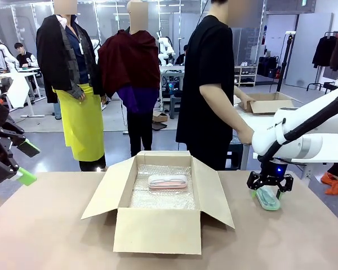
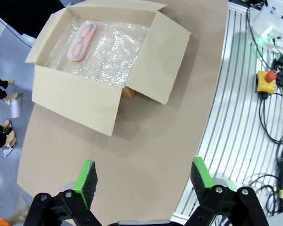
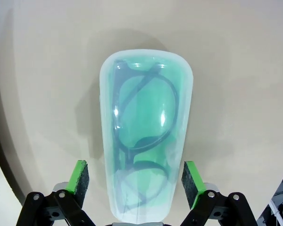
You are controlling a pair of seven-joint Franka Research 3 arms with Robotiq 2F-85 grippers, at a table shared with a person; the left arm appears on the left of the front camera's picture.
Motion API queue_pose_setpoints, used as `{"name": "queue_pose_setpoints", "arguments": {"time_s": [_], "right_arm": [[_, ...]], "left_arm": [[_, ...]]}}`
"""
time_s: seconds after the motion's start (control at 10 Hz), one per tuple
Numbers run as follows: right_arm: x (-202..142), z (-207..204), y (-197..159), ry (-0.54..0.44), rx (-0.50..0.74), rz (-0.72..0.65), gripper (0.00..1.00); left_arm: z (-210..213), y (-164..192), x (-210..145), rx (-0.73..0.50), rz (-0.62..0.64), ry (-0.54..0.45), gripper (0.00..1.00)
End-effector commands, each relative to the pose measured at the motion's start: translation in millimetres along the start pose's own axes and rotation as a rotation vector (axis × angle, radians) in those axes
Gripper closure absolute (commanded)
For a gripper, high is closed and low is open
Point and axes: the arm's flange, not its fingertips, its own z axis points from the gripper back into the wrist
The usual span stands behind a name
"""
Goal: Pack the glasses set securely to prepare it for shipping.
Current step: Put the Glasses case from the right side of the table into the Package Box.
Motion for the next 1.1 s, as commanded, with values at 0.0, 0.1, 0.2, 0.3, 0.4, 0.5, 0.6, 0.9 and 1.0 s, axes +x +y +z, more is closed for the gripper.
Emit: {"name": "queue_pose_setpoints", "arguments": {"time_s": [0.0,0.1,0.2,0.3,0.4,0.5,0.6,0.9,1.0], "right_arm": [[5,-3,7,-0.014,-0.029,-0.031,0.03],[6,-5,7,-0.012,-0.033,-0.034,0.04],[6,-5,7,-0.02,-0.041,-0.035,0.13],[5,-2,7,-0.024,-0.045,-0.036,0.24],[4,-3,7,-0.019,-0.048,-0.037,0.33],[5,-4,9,-0.013,-0.062,-0.035,0.44],[4,-5,10,-0.012,-0.061,-0.037,0.53],[1,4,9,-0.025,-0.057,-0.049,0.7],[-1,18,9,-0.048,-0.058,-0.042,0.7]], "left_arm": [[2,0,-1,-0.006,-0.015,-0.007,0.0],[2,0,-1,-0.006,-0.015,-0.007,0.0],[2,0,-1,-0.006,-0.015,-0.007,0.0],[2,0,-1,-0.006,-0.015,-0.007,0.0],[2,0,-1,-0.006,-0.015,-0.007,0.0],[2,0,-1,-0.006,-0.015,-0.007,0.0],[2,0,-1,-0.006,-0.015,-0.007,0.0],[2,0,-1,-0.006,-0.015,-0.007,0.0],[2,0,-1,-0.006,-0.015,-0.007,0.0]]}}
